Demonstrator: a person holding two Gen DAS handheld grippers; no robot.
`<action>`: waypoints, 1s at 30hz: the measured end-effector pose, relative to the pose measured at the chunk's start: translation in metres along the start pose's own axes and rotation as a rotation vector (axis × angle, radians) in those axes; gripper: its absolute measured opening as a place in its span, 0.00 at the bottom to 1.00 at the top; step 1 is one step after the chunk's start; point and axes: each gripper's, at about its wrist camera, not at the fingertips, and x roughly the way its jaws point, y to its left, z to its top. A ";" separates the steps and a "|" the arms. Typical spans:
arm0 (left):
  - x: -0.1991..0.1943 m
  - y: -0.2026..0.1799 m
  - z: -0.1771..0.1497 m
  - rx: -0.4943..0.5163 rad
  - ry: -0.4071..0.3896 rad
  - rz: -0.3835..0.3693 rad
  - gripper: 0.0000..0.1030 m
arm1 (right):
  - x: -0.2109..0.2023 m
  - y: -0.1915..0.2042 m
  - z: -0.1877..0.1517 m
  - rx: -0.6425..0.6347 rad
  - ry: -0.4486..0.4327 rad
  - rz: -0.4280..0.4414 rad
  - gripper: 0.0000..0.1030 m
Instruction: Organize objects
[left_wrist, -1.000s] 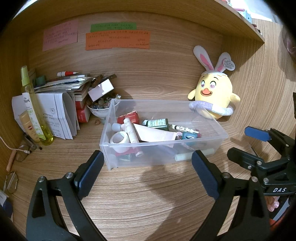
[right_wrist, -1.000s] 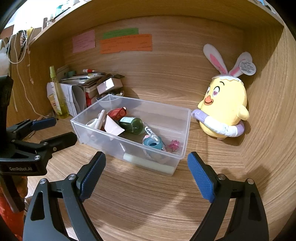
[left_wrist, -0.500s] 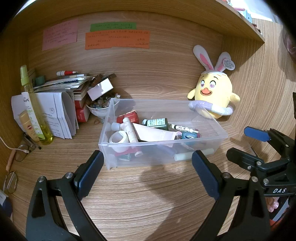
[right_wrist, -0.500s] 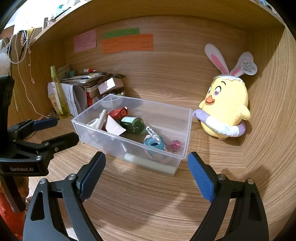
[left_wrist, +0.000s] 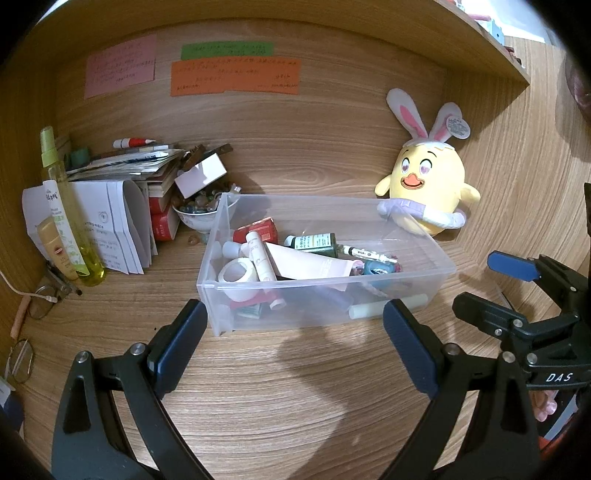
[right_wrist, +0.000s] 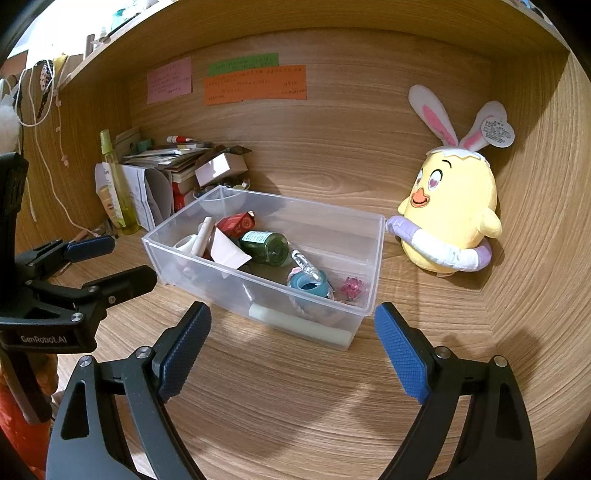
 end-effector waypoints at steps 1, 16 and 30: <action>0.000 0.000 0.000 0.000 0.000 0.000 0.94 | 0.000 0.000 0.000 0.000 0.000 0.000 0.86; 0.003 0.003 0.000 -0.005 0.007 -0.004 0.95 | 0.003 -0.002 -0.002 0.015 0.005 0.002 0.87; 0.004 0.000 0.000 -0.005 0.012 -0.012 0.99 | 0.003 -0.004 -0.001 0.025 0.008 0.001 0.87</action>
